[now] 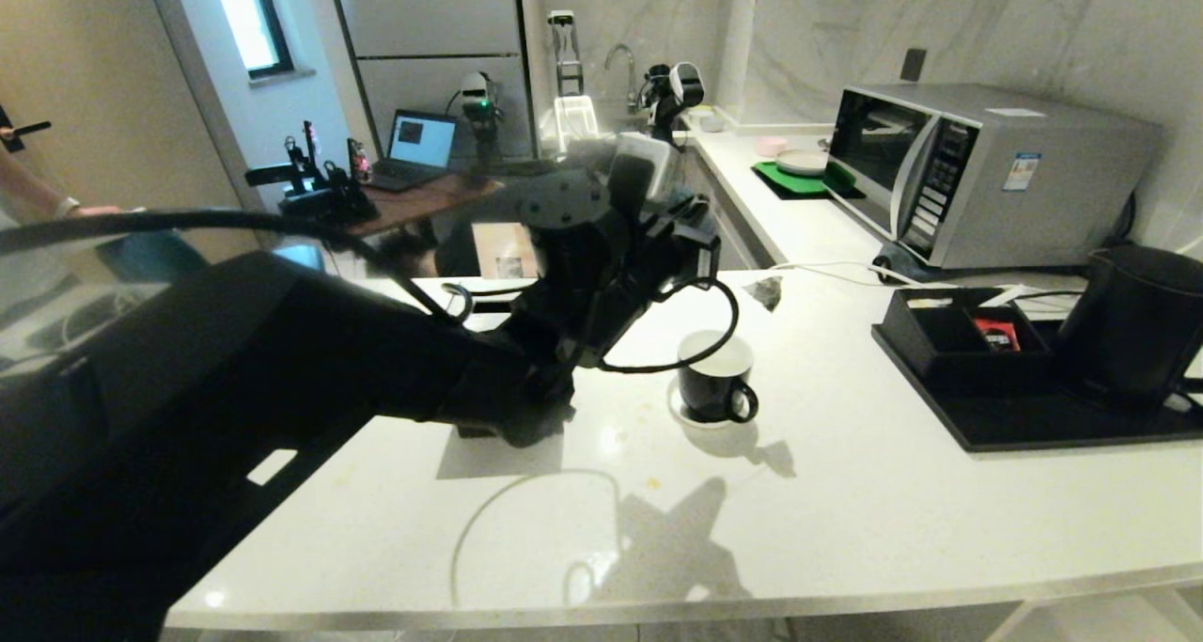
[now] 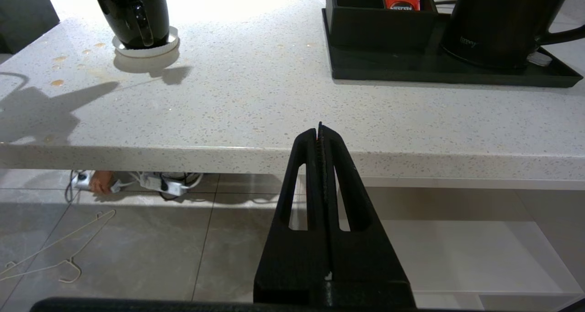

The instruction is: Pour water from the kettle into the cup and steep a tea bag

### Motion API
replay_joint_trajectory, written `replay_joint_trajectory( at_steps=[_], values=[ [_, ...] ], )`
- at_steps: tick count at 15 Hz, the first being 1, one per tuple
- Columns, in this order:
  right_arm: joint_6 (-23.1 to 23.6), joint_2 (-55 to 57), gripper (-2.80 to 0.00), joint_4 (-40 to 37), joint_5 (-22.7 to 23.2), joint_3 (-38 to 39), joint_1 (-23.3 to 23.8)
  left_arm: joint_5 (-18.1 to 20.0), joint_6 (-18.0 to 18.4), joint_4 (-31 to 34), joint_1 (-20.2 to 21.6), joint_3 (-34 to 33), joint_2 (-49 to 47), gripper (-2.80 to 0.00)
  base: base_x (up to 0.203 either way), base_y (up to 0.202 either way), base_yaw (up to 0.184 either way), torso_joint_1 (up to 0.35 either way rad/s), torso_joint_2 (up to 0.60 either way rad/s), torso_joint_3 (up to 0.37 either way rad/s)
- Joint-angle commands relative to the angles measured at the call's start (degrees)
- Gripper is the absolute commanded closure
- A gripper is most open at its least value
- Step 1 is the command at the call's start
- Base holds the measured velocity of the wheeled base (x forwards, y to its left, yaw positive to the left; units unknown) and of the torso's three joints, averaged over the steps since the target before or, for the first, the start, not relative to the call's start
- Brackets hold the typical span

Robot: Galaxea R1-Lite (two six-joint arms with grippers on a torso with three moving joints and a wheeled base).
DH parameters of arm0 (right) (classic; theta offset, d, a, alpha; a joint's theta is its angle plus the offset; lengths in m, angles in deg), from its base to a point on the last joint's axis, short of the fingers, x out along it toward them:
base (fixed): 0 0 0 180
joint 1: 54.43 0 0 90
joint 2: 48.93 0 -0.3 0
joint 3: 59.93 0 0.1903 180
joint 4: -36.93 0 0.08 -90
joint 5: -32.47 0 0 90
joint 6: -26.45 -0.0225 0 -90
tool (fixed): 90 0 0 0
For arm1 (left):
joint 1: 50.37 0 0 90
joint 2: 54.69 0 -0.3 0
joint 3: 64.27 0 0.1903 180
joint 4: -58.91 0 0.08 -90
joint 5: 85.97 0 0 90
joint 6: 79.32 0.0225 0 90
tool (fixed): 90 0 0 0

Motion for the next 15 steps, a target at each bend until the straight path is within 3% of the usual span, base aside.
replay_joint_trajectory(
  at_steps=[1, 15],
  values=[
    [0.1, 0.1, 0.00, 0.0, 0.0, 0.0, 0.0, 0.1, 0.2, -0.4, 0.4, 0.4, 0.0, 0.00, 0.000, 0.000, 0.000, 0.000, 0.00, 0.000],
    [0.1, 0.1, 0.00, 0.0, 0.0, 0.0, 0.0, 0.2, 0.2, -0.3, 0.4, 1.7, -3.3, 0.00, 0.000, 0.000, 0.000, 0.000, 0.00, 0.000]
  ],
)
